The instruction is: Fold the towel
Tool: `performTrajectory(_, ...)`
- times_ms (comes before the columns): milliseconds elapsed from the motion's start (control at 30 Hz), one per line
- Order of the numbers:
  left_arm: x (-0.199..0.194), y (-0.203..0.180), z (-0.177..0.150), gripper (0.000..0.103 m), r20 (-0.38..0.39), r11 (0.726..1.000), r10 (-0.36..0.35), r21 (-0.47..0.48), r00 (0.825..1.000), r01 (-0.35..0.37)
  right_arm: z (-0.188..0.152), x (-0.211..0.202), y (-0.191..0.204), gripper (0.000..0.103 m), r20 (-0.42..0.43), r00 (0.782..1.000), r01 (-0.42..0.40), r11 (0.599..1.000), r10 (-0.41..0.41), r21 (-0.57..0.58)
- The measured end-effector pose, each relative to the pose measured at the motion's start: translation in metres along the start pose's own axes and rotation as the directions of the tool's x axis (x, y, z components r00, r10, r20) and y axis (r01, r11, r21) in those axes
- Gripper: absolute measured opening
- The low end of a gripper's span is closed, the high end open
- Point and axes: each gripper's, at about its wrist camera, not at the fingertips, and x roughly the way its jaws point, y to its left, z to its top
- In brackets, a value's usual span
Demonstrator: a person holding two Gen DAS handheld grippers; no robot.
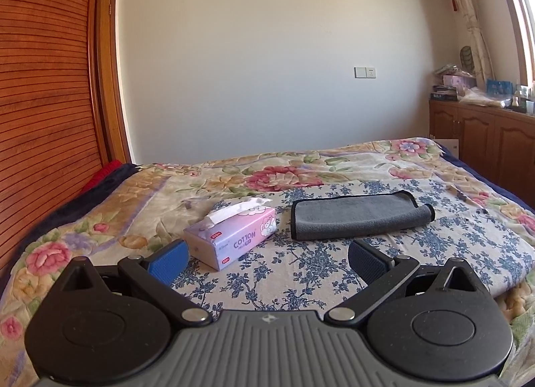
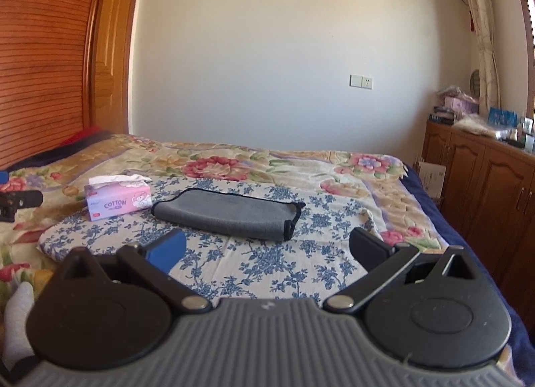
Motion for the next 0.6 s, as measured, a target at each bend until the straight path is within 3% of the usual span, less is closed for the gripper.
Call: performTrajectory(600,-0.0027,-0.0018,-0.0018,0.103,0.022,1.0,0.007,0.016,1.0,-0.007,-0.0004,0.0,-0.0074,0.103,0.013,1.0,0.018,0.998,-0.019,0.054)
